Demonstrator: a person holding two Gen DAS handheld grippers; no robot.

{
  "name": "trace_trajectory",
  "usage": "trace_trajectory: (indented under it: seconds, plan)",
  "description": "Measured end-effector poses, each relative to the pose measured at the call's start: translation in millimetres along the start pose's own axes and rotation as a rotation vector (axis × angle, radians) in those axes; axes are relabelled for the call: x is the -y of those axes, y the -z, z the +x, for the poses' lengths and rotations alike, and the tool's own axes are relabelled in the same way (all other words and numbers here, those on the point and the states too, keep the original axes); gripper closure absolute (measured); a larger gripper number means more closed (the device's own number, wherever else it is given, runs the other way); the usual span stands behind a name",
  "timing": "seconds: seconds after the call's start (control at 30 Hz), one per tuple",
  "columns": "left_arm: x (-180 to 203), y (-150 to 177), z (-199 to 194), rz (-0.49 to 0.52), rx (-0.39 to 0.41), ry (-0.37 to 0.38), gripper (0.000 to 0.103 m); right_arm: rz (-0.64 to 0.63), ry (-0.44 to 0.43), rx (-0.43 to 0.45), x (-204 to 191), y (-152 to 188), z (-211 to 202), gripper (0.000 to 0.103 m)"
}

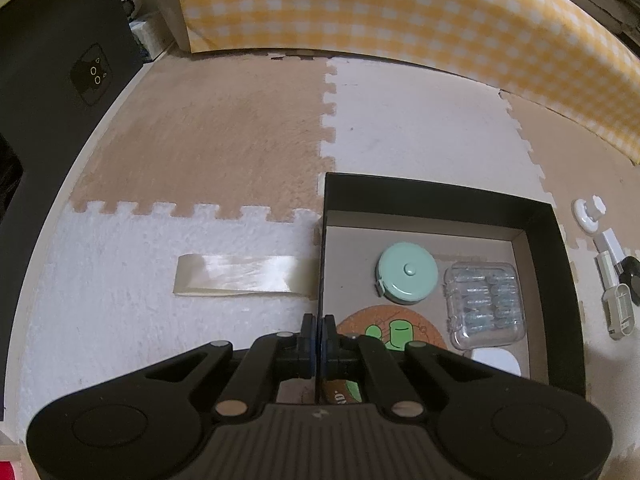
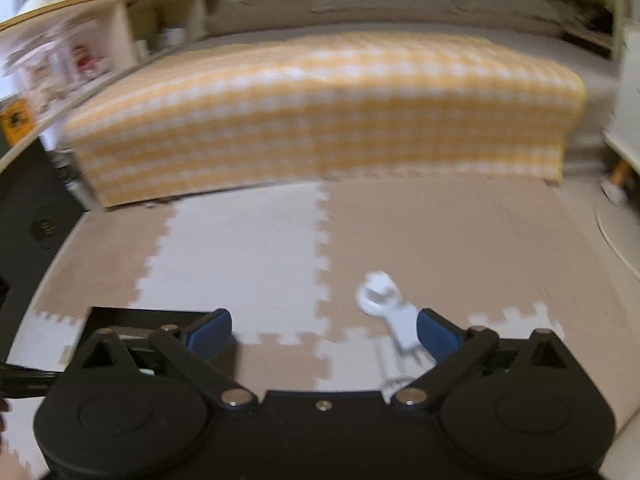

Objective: Organize rigid objects
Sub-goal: 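Move the right tool to the white plastic holder and grasp it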

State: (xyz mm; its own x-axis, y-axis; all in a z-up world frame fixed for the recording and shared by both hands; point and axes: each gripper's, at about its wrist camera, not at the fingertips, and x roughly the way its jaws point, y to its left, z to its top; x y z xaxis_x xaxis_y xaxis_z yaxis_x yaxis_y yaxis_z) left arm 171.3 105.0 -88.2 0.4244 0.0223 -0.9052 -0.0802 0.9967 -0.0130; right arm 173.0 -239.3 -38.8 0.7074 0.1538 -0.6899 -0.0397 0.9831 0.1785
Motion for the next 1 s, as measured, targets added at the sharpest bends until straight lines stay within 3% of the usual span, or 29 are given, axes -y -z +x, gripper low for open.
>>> trace_trajectory:
  seconds: [0.2,0.33,0.5,0.67,0.8,1.0]
  plan:
    - [-0.3,-0.2,0.6,-0.004,-0.002,0.001,0.101,0.067,0.065,-0.09,43.3,19.7,32.2,0.003]
    - [-0.4,-0.8,0.7,-0.004,-0.006,-0.001,0.101,0.104,0.072,-0.216,63.0,36.5,60.4,0.003]
    - [-1.1,-1.0,0.5,-0.008,-0.009,0.001,0.101,0.142,0.05,-0.299,73.8,46.9,80.9,0.012]
    - [-1.4,-1.1,0.7,-0.008,-0.009,0.001,0.101,0.09,0.011,-0.32,63.6,48.5,89.5,0.026]
    - [-1.2,-0.6,0.7,-0.007,-0.01,-0.001,0.101,0.043,0.032,-0.337,54.1,50.0,97.0,0.041]
    - [-1.0,-0.7,1.0,-0.006,-0.011,-0.003,0.101,-0.003,0.051,-0.342,49.4,51.6,101.6,0.045]
